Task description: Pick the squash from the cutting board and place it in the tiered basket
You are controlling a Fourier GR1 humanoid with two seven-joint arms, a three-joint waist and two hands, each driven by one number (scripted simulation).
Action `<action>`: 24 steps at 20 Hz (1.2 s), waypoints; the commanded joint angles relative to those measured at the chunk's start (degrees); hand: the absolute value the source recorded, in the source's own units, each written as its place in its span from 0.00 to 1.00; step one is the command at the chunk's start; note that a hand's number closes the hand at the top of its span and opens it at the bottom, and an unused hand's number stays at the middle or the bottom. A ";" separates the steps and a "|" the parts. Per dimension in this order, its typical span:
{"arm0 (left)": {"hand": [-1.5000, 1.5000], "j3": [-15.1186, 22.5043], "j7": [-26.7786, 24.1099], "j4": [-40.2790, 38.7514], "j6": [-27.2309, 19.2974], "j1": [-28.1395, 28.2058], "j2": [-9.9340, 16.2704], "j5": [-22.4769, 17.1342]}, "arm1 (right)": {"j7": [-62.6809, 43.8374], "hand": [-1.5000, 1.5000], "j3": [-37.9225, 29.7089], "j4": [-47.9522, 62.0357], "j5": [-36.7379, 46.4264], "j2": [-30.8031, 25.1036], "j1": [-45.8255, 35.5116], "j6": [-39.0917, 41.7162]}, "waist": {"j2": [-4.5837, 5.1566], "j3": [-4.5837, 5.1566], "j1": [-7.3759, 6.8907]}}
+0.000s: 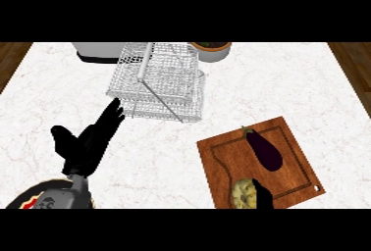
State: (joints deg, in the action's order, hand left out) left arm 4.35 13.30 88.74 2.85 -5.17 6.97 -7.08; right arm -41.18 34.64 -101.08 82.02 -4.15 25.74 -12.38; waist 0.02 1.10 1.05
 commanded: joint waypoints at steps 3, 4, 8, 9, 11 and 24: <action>0.50 -1.35 1.62 -1.05 -0.34 -3.66 0.27 -0.55 | -17.75 1.00 11.35 -11.15 -3.43 3.97 -6.12 -1.53 | 0.04 -1.03 -0.25; 0.50 -1.38 1.17 0.04 1.43 -1.74 1.56 -1.15 | -21.56 1.00 13.03 -12.48 -2.20 4.01 -7.46 -2.00 | -0.10 -1.01 -0.88; 0.50 -0.65 0.74 -0.79 0.61 -1.42 -0.01 -0.79 | -26.02 1.00 16.83 -20.58 4.30 3.96 -12.83 -0.09 | -0.37 -0.89 -0.66; 0.50 -0.61 1.45 -0.52 0.53 -1.39 0.35 -0.55 | -25.22 1.00 16.28 -22.60 5.67 3.91 -13.71 1.38 | -0.52 -0.87 -0.60; 0.50 -0.14 -0.75 -1.35 0.36 -0.41 -0.48 0.03 | -25.88 1.00 17.58 -22.01 7.52 3.82 -16.71 1.43 | -0.37 -0.84 -1.05; 0.50 0.85 0.85 -0.95 0.08 -2.24 -0.84 0.98 | -29.46 1.00 12.78 -28.67 6.73 3.85 -35.33 20.21 | 0.22 -0.68 -3.11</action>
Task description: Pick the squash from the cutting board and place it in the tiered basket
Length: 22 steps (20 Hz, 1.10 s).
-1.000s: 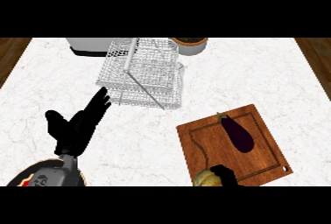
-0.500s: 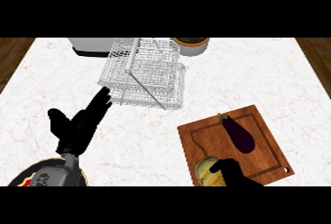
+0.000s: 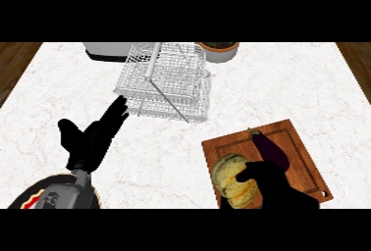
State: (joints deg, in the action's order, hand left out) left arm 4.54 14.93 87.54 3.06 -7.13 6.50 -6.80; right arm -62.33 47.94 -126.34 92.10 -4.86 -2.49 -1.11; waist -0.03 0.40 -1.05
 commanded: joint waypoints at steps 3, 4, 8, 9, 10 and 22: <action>0.50 1.14 0.18 -0.30 -0.49 -2.49 -1.09 0.93 | -11.08 1.00 -3.48 -0.03 -4.73 4.70 -13.37 10.90 | 0.44 0.07 -1.21; 0.50 0.49 -0.48 0.11 0.86 -1.45 0.14 0.26 | -12.51 1.00 -4.89 0.93 -6.69 4.73 -15.48 11.43 | 0.41 0.01 -1.63; 0.50 1.11 0.35 -0.51 -0.46 -3.35 -1.08 1.13 | -13.70 1.00 -12.45 5.22 -12.72 4.79 -24.24 10.87 | 0.65 -0.03 -2.28; 0.50 1.54 -0.21 -0.69 0.29 -2.88 -0.89 1.18 | -14.31 1.00 -14.45 7.39 -14.14 4.80 -26.48 9.16 | 0.80 -0.04 -2.79; 0.50 2.63 0.41 -0.85 -0.37 -2.95 -2.32 1.42 | -14.58 1.00 -16.61 9.02 -16.14 4.81 -28.40 9.20 | 0.83 -0.08 -2.75; 0.50 0.69 0.26 -2.51 0.15 -6.04 -1.69 0.71 | -8.36 1.00 -36.70 44.81 -30.60 4.84 -58.62 -0.46 | 1.24 -0.24 -3.84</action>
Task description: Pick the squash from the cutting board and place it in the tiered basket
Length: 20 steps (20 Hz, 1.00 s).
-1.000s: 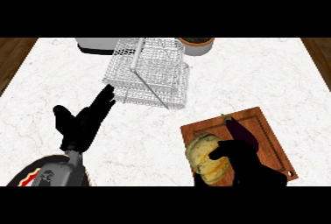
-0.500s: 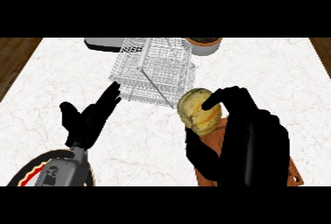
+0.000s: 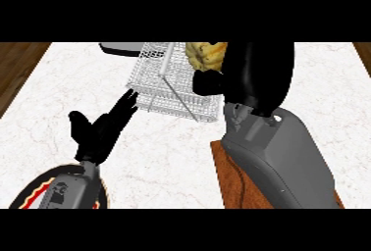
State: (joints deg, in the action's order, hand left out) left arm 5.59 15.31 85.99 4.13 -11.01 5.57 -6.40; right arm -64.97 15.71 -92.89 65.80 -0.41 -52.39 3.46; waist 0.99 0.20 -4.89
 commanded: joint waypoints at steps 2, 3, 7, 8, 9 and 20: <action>0.50 0.80 -1.68 -0.67 -0.24 -0.55 -0.78 1.12 | -4.93 1.00 -4.13 17.68 -5.07 0.39 -10.42 -10.24 | 0.29 -0.04 -0.40; 0.50 0.12 -0.15 0.57 0.66 -0.14 -0.35 -0.58 | -4.67 1.00 -4.57 20.60 -4.54 0.39 -12.29 -11.78 | 0.11 -0.05 -0.40; 0.50 -0.06 -0.89 -0.12 0.43 -1.65 -0.41 0.06 | -2.34 1.00 -6.36 29.55 -9.12 0.39 -14.87 -19.14 | 0.42 -0.07 -0.91; 0.50 0.69 -0.58 0.58 0.90 -0.55 -0.61 -0.12 | -0.77 1.00 -7.59 25.94 -10.99 0.39 -11.32 -24.97 | 0.50 -0.17 -1.26; 0.50 0.43 0.61 -0.46 0.29 -2.41 -0.85 0.03 | 0.98 1.00 -8.81 26.42 -12.23 0.39 -13.04 -27.59 | 0.85 -0.18 -1.59; 0.50 -0.47 0.04 -3.48 2.01 -6.03 -0.41 -0.47 | 21.44 0.00 -6.55 45.74 -28.95 0.40 -21.25 -45.23 | 1.48 -0.08 -2.48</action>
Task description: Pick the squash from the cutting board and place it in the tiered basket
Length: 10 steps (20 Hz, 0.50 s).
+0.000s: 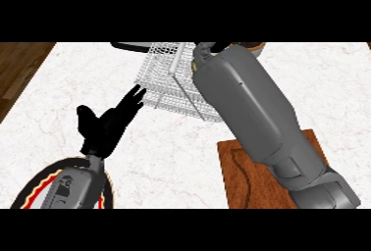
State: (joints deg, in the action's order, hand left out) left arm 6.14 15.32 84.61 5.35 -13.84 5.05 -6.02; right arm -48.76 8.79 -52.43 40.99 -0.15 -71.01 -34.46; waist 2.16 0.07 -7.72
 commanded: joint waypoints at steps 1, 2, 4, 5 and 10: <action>0.50 0.42 -1.07 -0.99 -0.60 -0.05 -0.89 0.74 | 3.83 0.00 2.27 6.85 -3.57 0.14 -4.55 -9.98 | -0.01 0.10 -0.63; 0.50 0.54 -0.24 -0.11 0.28 -0.88 -0.43 0.25 | 5.34 0.00 1.56 7.83 -2.26 0.14 -5.13 -12.69 | 0.12 0.09 -0.71; 0.50 1.17 -1.40 -1.49 -1.21 -0.09 -1.77 1.55 | 5.77 0.00 1.96 11.52 -2.43 0.14 -7.45 -15.14 | -0.26 0.11 0.80; 0.50 1.07 1.22 2.16 -0.56 0.12 -1.07 0.28 | 5.80 0.00 0.81 13.71 -0.43 0.14 -7.41 -17.86 | -0.41 0.08 0.41; 0.50 -1.69 -0.51 -1.37 -1.07 0.93 -0.53 -0.25 | 0.62 0.00 -1.82 15.56 -1.53 0.14 -9.31 -27.15 | -1.09 0.07 3.50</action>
State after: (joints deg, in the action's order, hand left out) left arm 5.37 14.75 85.15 4.48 -11.95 4.90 -5.68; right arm -44.30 8.57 -39.28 40.17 -0.27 -79.22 -51.65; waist 1.29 0.06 -5.83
